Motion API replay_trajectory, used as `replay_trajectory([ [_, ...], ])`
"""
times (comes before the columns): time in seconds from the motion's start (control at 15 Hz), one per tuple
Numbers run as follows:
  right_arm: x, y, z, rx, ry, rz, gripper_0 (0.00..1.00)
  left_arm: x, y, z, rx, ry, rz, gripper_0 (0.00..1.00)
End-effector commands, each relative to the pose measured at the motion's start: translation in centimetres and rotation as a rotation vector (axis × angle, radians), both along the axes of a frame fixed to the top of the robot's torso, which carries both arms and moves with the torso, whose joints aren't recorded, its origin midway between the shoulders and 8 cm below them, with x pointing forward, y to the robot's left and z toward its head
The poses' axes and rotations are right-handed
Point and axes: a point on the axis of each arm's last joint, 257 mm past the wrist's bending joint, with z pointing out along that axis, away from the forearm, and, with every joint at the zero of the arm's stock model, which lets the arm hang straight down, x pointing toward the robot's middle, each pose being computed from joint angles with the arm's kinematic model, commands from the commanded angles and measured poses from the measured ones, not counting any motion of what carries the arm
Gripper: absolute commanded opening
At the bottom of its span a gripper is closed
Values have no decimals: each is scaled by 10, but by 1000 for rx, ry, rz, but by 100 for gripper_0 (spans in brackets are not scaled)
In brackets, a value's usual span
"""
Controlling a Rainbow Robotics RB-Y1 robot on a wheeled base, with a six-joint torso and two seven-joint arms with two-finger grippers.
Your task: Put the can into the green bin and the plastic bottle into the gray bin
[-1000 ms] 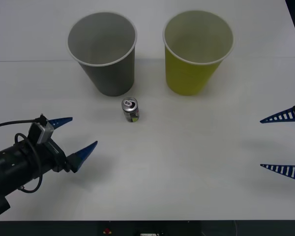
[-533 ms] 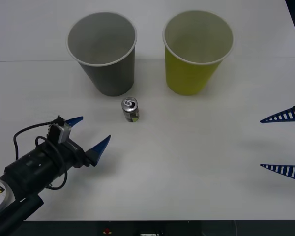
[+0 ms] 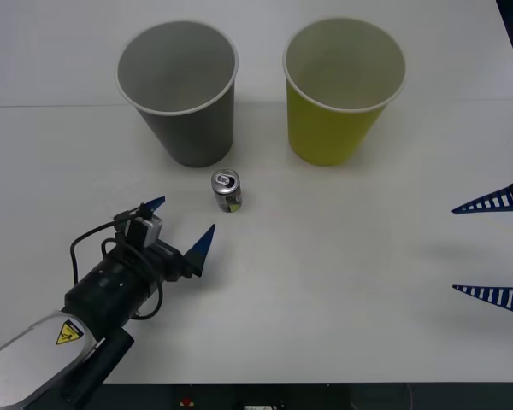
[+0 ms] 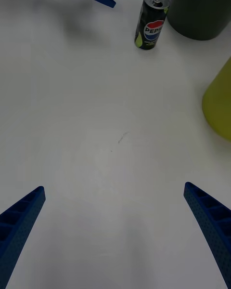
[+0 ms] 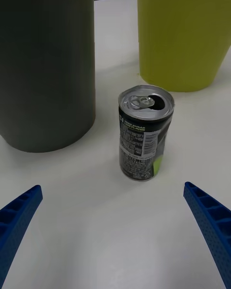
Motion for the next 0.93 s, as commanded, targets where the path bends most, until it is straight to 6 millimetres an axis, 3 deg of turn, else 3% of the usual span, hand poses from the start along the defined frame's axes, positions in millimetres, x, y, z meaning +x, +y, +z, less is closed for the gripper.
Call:
replay_trajectory([
  [0.07,0,0,0,0,0,0,100,8,-18,-2,-34,-6,14,100],
  [0.53,0,0,0,0,0,0,100,37,-53,-5,-61,-29,29,100],
  [0.93,0,0,0,0,0,0,100,55,-70,-4,-68,-37,31,100],
])
